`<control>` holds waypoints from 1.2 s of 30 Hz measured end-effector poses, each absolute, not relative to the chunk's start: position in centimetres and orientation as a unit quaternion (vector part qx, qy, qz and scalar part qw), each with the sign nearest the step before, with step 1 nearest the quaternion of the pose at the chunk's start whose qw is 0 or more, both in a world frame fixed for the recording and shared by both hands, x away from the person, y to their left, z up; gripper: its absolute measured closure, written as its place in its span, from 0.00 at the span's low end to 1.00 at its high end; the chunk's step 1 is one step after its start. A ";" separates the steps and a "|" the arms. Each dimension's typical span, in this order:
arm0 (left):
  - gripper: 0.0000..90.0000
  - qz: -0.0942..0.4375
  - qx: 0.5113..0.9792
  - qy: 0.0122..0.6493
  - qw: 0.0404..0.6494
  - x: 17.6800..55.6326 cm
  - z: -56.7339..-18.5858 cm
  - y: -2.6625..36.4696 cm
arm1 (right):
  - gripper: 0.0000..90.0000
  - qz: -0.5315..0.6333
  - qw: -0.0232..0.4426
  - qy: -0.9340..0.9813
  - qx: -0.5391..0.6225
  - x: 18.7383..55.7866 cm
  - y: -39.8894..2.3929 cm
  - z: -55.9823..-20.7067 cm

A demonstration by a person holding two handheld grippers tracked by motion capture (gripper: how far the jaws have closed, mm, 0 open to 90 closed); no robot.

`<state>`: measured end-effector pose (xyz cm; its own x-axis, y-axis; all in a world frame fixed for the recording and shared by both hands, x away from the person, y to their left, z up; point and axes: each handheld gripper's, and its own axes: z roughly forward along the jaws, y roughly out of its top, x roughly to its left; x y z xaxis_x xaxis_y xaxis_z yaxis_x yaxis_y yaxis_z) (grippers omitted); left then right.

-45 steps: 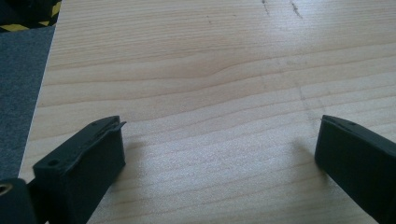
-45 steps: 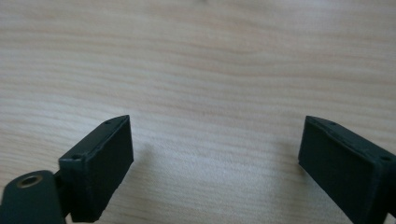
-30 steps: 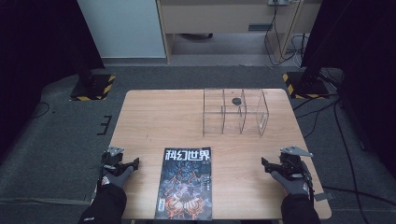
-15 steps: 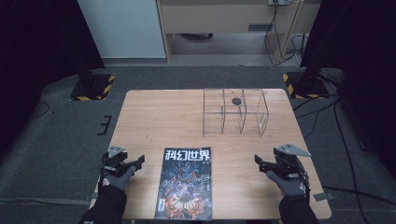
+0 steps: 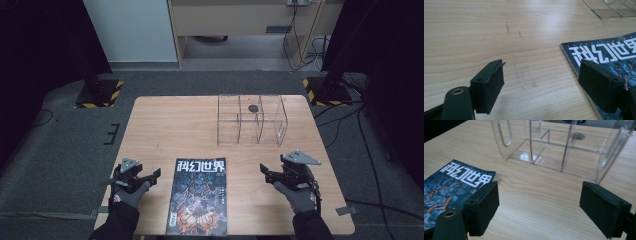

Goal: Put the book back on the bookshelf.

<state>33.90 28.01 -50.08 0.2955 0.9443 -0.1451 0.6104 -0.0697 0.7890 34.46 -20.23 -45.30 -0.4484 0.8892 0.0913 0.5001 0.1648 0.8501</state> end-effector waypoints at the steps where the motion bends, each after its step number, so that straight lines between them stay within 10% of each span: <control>1: 0.22 0.211 0.702 0.553 0.396 33.8 -50.1 27.9 | 0.18 0.440 0.220 0.731 0.473 34.4 -19.9 -45.2; 36: 0.21 0.187 0.761 0.505 0.363 33.4 -51.3 24.5 | 0.19 0.425 0.156 0.783 0.426 34.6 -11.2 -47.5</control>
